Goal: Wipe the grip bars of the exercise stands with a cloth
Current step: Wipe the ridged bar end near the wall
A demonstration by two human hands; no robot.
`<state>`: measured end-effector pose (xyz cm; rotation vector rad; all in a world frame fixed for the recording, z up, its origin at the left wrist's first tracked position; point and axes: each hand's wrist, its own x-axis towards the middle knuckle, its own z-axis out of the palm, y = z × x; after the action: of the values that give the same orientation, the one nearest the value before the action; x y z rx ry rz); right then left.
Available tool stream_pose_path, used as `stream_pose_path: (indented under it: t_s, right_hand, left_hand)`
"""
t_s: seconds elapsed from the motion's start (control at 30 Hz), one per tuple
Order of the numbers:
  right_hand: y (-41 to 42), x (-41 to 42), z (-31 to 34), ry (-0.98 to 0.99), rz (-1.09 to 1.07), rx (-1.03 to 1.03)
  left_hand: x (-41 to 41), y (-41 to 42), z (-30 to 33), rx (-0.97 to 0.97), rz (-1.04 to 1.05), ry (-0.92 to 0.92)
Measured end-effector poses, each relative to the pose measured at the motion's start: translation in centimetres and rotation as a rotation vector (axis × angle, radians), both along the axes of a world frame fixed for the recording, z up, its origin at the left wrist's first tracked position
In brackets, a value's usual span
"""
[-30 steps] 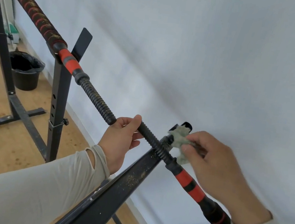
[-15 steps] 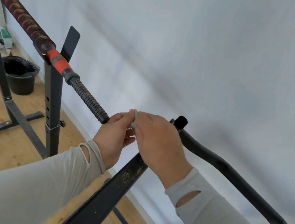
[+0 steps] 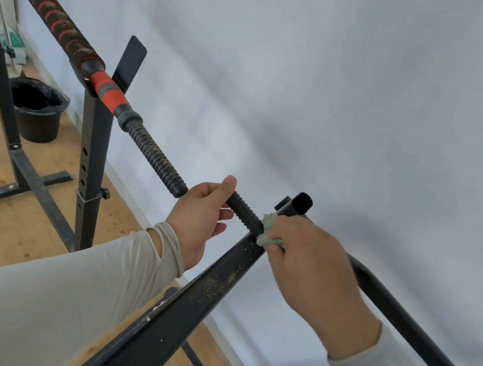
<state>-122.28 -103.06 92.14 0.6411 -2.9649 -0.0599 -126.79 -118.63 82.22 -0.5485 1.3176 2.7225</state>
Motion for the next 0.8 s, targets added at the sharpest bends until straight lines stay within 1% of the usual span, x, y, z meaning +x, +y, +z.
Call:
stream_pose_path:
  t_s: [0.07,0.1,0.17,0.27,0.4,0.47,0.57,0.6,0.63,0.7,0.73,0.77,0.8]
  right_hand:
    - [-1.4,-0.1,-1.2,0.051,0.088,0.158]
    - [-2.1,-0.4,-1.8,0.111,0.126,0.171]
    - [-3.8,-1.1,-2.5,0.210,0.198,0.132]
    - [-4.6,-1.6,-2.7,0.214,0.246,0.151]
    - [-1.0,0.6,-1.8,0.140,0.199,0.179]
    - [1.0,1.6,-1.3,0.126,0.167,0.185]
    - [3.4,1.8,0.4,0.125,0.024,0.207]
    - [4.2,1.7,1.2,0.144,-0.044,0.138]
    - [4.8,1.5,2.1,0.145,-0.108,0.017]
    - [5.6,1.1,2.9,0.088,-0.201,-0.294]
    - [5.6,1.1,2.6,0.053,-0.229,-0.407]
    - [5.2,1.1,2.1,0.033,-0.243,-0.453]
    - [4.9,1.2,1.2,0.029,-0.216,-0.436]
  left_hand:
    - [0.0,0.0,0.0,0.002,-0.007,-0.007]
    - [-0.1,-0.1,0.0,0.007,-0.023,-0.005]
    - [-0.2,-0.2,0.1,0.023,-0.072,0.018]
    - [-0.4,-0.4,0.3,-0.007,-0.103,0.059]
    - [-0.4,-0.6,0.4,-0.097,-0.038,-0.001]
    - [-0.4,-0.4,0.4,-0.094,-0.028,-0.009]
    - [0.0,-0.2,0.5,-0.059,-0.038,0.006]
    - [0.1,-0.2,0.5,-0.042,-0.038,0.012]
    - [0.3,-0.2,0.3,-0.026,-0.038,0.017]
    - [0.6,-0.3,0.0,-0.008,-0.036,0.014]
    - [0.7,-0.5,-0.2,-0.009,-0.032,0.005]
    - [0.8,-0.7,-0.3,-0.012,-0.028,-0.004]
    - [0.9,-0.8,-0.5,-0.013,-0.024,-0.007]
